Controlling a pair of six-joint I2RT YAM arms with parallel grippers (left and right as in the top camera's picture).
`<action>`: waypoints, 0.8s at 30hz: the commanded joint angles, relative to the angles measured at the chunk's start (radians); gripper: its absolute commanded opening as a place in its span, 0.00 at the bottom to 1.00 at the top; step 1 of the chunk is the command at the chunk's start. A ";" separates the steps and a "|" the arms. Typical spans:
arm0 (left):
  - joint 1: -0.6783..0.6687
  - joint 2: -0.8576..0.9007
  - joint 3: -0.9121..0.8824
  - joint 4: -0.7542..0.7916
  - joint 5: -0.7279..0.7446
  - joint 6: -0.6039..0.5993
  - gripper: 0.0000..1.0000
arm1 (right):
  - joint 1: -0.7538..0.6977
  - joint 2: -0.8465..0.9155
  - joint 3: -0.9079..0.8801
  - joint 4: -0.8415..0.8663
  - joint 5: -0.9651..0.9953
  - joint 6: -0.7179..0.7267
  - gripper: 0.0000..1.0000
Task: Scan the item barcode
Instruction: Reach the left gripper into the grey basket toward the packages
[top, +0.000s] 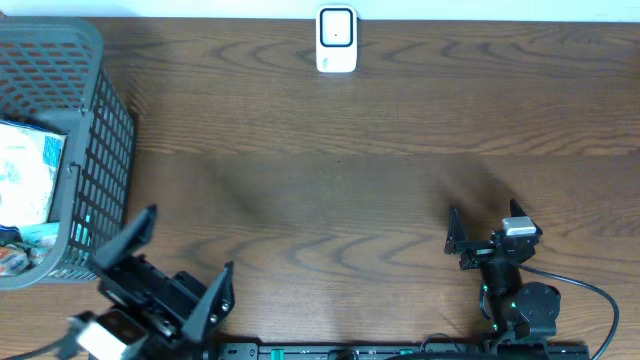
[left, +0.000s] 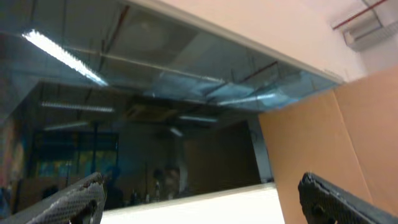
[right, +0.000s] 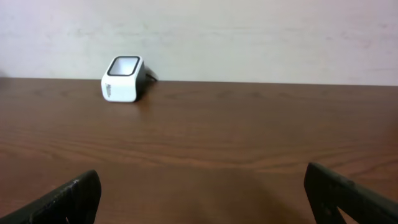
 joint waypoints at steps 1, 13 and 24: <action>-0.003 0.165 0.227 -0.222 -0.009 0.026 0.98 | 0.008 -0.004 -0.001 -0.004 -0.006 0.006 0.99; 0.062 0.900 1.217 -1.282 -0.406 0.515 0.98 | 0.008 -0.004 -0.001 -0.004 -0.006 0.006 0.99; 0.399 1.218 1.411 -1.458 -0.792 0.472 0.98 | 0.008 -0.004 -0.001 -0.004 -0.006 0.006 0.99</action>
